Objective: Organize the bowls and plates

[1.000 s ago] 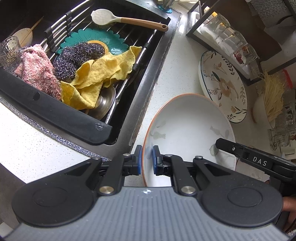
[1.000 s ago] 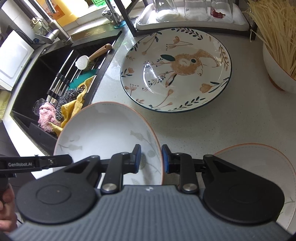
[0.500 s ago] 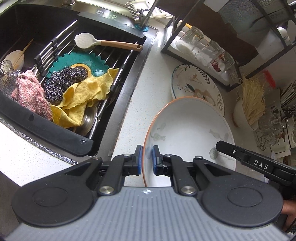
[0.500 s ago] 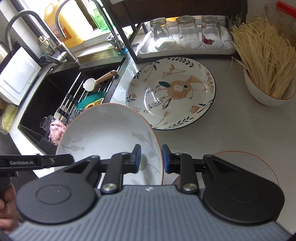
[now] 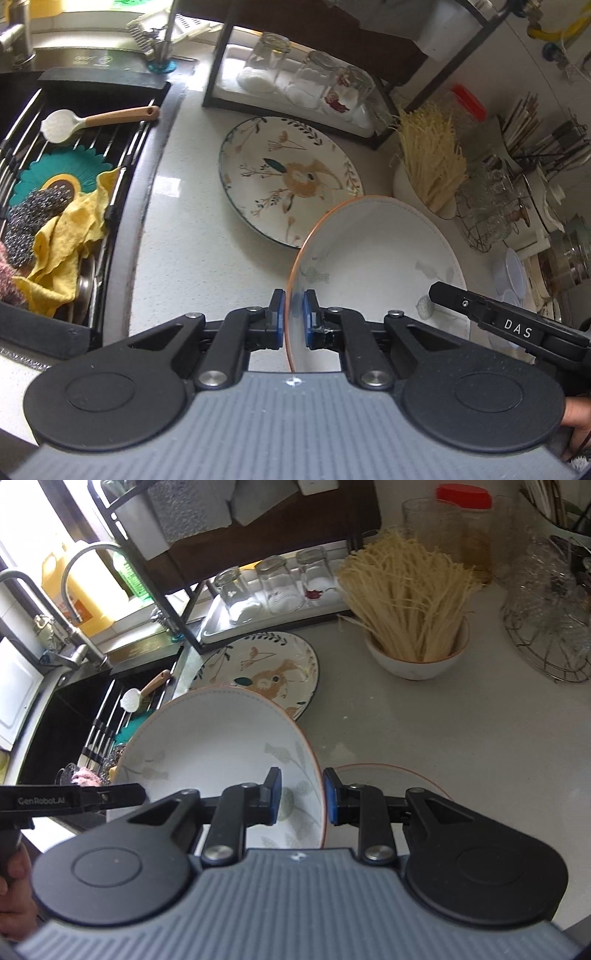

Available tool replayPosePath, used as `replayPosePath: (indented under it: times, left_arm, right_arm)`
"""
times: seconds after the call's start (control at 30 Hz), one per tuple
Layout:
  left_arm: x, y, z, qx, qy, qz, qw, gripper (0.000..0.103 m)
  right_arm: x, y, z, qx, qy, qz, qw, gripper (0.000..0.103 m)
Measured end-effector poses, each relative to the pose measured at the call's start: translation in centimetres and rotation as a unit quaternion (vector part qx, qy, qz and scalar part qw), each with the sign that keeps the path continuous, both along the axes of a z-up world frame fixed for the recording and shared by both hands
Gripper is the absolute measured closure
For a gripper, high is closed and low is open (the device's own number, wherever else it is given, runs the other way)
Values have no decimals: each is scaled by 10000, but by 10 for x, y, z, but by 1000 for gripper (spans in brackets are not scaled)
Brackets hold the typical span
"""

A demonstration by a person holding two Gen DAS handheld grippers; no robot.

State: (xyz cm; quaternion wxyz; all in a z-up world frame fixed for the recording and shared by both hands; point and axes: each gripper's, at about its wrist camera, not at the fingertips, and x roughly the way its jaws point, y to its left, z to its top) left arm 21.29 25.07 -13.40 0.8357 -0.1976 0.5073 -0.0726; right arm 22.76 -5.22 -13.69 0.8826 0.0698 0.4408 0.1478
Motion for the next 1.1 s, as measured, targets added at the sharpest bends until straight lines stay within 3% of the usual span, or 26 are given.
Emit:
replayPosePath:
  times: [0.2,0.43,0.9,1.1]
  left_arm:
    - [19,-30,4,23,-89,-668,9977,92]
    - [34,-54,10,121,-246,-1121,9933,92]
    - [32,-92,-6,255,-222,-1585,9868,91]
    - [30,-102,-17,382,-152,-1705,9845,91]
  right_arm:
    - [-14,-32,5,71,-247,-664,9975,76]
    - [-27,-53,6,171,-339,-1195,9921,76]
    - [-45,-79,-8,31,-338,-1622,9862,76]
    - [-50,-79,-19,-243,-284,-1548,9872,76]
